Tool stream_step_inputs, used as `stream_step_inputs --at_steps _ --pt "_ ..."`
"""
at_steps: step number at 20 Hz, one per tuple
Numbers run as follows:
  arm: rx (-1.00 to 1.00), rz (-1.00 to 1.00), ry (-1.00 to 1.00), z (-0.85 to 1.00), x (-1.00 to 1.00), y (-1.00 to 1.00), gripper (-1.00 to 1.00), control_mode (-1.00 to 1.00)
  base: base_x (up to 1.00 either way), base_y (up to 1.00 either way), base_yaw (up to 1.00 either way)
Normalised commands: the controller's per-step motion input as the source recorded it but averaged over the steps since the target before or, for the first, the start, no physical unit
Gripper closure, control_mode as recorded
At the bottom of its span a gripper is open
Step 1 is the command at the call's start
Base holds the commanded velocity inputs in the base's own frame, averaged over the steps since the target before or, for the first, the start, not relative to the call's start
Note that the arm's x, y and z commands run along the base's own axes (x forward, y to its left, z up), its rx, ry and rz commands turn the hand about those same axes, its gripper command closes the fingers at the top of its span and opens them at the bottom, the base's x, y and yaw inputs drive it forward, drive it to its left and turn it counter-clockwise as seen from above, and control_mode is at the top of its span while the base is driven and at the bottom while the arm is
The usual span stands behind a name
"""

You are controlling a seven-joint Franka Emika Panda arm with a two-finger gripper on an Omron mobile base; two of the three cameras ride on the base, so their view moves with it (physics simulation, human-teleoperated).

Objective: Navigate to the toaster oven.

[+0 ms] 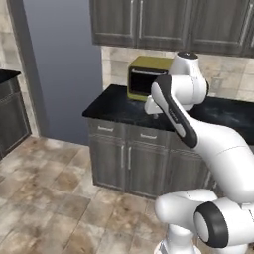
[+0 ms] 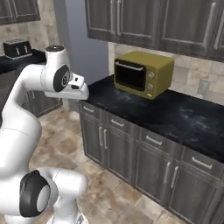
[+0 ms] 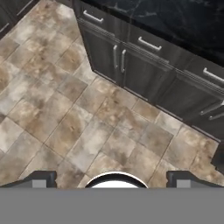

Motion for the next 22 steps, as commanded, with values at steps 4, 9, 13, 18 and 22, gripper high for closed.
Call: stream_step_inputs --at_steps 4,9,13,18,22 --pt "0.0 0.0 0.0 0.0 0.0 0.0 -1.0 1.0 0.99 0.44 -0.22" --pt "0.0 0.0 0.0 0.0 0.0 0.0 -1.0 1.0 0.8 0.13 -0.33" --pt "0.0 0.0 0.0 0.0 0.0 0.0 -1.0 1.0 0.71 0.03 -0.46" --pt "0.0 0.0 0.0 0.0 0.0 0.0 -1.0 1.0 0.59 0.37 -0.4" --pt "0.0 0.0 0.0 0.0 0.0 0.0 -1.0 1.0 0.36 0.51 -0.24"
